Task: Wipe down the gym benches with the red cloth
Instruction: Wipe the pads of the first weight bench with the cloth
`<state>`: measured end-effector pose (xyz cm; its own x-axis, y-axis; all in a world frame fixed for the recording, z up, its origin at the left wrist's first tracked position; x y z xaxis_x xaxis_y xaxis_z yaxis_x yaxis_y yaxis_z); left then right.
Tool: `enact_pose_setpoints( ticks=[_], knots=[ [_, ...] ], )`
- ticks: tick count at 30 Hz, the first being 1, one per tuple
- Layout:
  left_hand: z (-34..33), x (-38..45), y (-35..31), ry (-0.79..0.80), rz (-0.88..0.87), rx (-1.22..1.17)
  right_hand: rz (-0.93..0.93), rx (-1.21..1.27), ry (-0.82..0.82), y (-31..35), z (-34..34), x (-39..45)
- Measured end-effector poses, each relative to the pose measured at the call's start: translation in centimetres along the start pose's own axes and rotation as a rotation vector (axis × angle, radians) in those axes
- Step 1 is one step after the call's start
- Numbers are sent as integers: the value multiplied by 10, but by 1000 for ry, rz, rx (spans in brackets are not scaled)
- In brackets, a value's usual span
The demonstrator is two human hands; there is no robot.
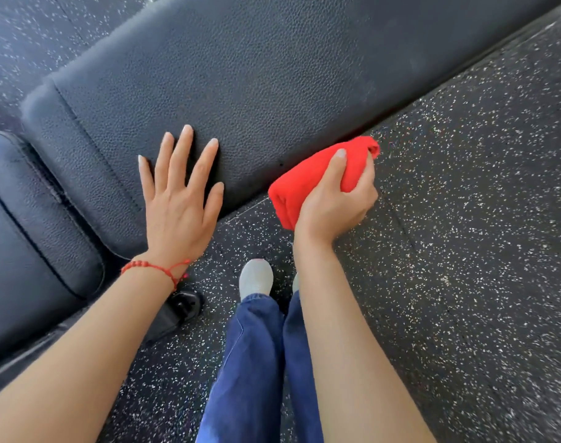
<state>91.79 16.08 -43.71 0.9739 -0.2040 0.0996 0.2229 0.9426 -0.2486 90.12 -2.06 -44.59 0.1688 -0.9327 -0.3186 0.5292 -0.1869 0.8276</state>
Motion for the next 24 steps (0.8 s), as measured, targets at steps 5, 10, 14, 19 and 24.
enact_pose_setpoints(
  ticks=[5,10,14,19,24],
  knots=[
    [1,-2,4,25,-7,-23,-12,1,49,-17,7,-45],
    [7,-5,12,45,-61,-65,61,22,44,-15,4,-32],
    [18,-23,32,26,-81,-35,85,26,3,-12,2,-23],
    [30,-54,71,10,-62,11,90,41,-94,-19,2,-46],
    [33,-73,95,18,-49,19,114,31,-54,-38,6,-102]
  ],
)
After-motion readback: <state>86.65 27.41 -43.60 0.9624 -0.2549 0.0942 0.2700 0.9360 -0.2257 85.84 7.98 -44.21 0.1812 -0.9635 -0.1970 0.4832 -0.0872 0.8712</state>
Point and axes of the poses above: each hand's wrist, its own x-axis towards the middle knuckle, its own z-axis out of the back of the hand, y = z × x, the point moved 3 cm from there along x, towards the middle knuckle, and after that the axes turned 8 degrees about -y, right-handed, at the moved point
